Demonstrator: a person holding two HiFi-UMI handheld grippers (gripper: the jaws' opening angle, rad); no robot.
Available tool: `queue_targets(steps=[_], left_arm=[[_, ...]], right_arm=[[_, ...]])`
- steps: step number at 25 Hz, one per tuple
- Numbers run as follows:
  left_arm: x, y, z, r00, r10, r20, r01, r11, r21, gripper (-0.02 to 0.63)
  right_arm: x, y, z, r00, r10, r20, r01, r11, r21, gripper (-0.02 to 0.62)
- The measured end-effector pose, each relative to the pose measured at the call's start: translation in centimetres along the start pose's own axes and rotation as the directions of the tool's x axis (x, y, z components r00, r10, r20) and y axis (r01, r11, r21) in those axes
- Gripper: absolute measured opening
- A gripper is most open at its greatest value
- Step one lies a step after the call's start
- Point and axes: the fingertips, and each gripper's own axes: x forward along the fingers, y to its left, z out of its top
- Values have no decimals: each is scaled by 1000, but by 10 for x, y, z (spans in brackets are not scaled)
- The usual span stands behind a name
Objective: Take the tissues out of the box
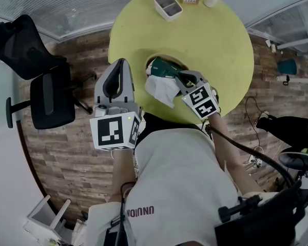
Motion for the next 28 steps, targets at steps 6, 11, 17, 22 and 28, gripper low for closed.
queue_targets(steps=[6, 11, 17, 22, 28], left_arm=[[0, -1, 2, 1000, -4, 3, 4, 1000, 3, 12], [0, -2, 2, 1000, -4, 4, 4, 1000, 3, 12], [-1, -1, 1, 1000, 2, 5, -2, 1000, 0, 12], [-3, 0, 1, 1000, 7, 7, -7, 1000, -2, 12], [-4, 0, 1, 1000, 10, 9, -9, 1000, -3, 12]], right_arm=[[-5, -3, 8, 1000, -15, 20, 15, 1000, 7, 44], [-7, -5, 13, 999, -19, 31, 19, 1000, 11, 41], [-10, -6, 15, 999, -23, 36, 23, 1000, 10, 40], [-11, -6, 17, 999, -26, 40, 26, 1000, 7, 40], [-14, -7, 20, 998, -30, 48, 30, 1000, 5, 38]])
